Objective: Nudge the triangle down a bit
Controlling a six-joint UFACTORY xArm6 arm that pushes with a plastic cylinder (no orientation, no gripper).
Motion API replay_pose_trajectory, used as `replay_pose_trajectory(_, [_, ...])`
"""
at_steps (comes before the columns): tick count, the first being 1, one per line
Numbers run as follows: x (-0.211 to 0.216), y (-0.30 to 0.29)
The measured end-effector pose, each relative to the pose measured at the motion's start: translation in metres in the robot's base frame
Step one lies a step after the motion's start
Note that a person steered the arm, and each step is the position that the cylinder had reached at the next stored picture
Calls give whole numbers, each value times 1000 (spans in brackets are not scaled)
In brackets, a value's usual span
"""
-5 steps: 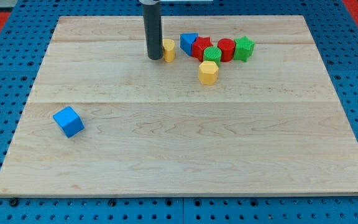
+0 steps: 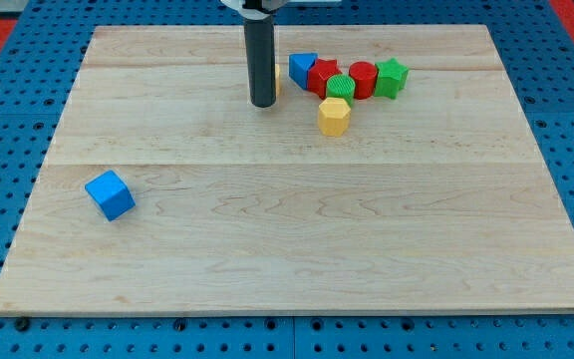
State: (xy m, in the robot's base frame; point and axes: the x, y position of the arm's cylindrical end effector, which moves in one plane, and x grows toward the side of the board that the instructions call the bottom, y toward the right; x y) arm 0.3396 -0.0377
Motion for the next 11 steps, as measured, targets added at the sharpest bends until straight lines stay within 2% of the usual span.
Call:
replay_pose_trajectory(1, [-3,-14])
replay_pose_trajectory(2, [-3,-54])
replay_pose_trajectory(3, [-35,-135])
replay_pose_trajectory(4, [-102,-131])
replay_pose_trajectory(5, [-132,-52])
replay_pose_trajectory(6, [-132,17])
replay_pose_trajectory(7, [-109,52])
replay_pose_trajectory(8, [-81,52])
replay_pose_trajectory(11, [-71,43])
